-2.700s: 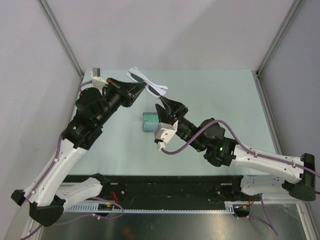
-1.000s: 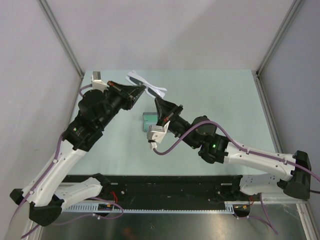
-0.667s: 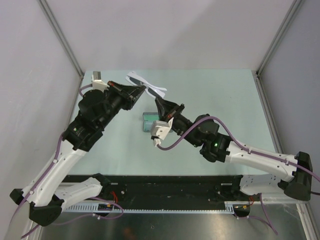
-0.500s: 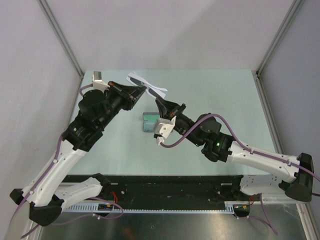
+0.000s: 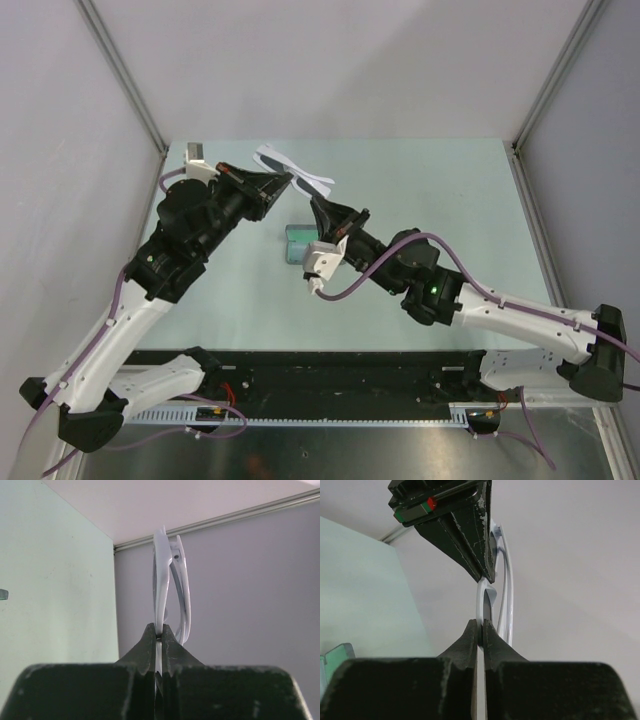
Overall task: Organize the sunglasses
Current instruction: Pass from the left arm to the right
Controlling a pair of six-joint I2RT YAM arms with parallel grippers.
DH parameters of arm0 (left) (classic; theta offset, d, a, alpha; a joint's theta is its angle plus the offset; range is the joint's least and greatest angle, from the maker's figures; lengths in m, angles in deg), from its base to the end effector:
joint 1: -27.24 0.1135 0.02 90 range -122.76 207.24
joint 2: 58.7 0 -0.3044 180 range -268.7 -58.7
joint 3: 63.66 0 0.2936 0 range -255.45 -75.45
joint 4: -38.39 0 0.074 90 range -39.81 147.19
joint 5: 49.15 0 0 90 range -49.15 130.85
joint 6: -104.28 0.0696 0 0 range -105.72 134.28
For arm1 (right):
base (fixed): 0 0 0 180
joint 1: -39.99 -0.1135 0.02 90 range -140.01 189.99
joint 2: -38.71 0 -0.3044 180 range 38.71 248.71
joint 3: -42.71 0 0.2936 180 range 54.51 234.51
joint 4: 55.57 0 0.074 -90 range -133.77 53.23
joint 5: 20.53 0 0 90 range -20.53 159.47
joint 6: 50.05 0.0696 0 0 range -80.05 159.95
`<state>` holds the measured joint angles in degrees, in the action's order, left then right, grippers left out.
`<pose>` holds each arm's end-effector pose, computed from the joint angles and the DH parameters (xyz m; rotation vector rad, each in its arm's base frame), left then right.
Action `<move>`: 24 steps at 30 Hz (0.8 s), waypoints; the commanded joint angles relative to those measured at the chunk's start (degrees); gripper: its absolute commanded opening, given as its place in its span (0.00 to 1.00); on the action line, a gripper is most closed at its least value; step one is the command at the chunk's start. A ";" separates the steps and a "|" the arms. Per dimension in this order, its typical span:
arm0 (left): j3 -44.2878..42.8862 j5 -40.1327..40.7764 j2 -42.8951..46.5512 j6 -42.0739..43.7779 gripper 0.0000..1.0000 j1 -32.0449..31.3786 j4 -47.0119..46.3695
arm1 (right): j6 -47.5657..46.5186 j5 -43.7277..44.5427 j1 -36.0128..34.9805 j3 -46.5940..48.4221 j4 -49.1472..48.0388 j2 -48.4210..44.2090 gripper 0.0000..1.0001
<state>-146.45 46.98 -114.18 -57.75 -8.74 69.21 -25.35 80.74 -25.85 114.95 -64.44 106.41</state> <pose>0.2077 -0.1416 0.4902 -0.6474 1.6947 -1.3218 0.1497 0.3006 0.4514 -1.1439 0.7024 -0.1235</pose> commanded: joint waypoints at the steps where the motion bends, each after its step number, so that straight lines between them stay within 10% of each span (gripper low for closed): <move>1: -1.68 -2.17 0.29 -0.66 0.00 -0.66 -1.80 | -5.35 4.37 -1.13 2.49 -4.03 1.20 0.00; 14: -1.51 -1.47 0.11 -1.36 0.00 -0.75 -1.80 | -14.24 11.05 -3.59 2.48 -11.22 6.74 0.25; 18: -1.51 -1.38 -0.06 -1.27 0.01 -0.84 -1.80 | -16.78 11.67 -3.77 2.40 -14.75 7.80 0.01; 24: -1.42 -0.68 0.37 -0.57 0.01 -0.75 -1.89 | -15.74 12.02 -3.59 2.40 -13.97 7.45 0.00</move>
<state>-146.45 47.57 -114.64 -57.73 -8.83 69.63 -41.17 91.49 -29.42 115.13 -74.80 114.15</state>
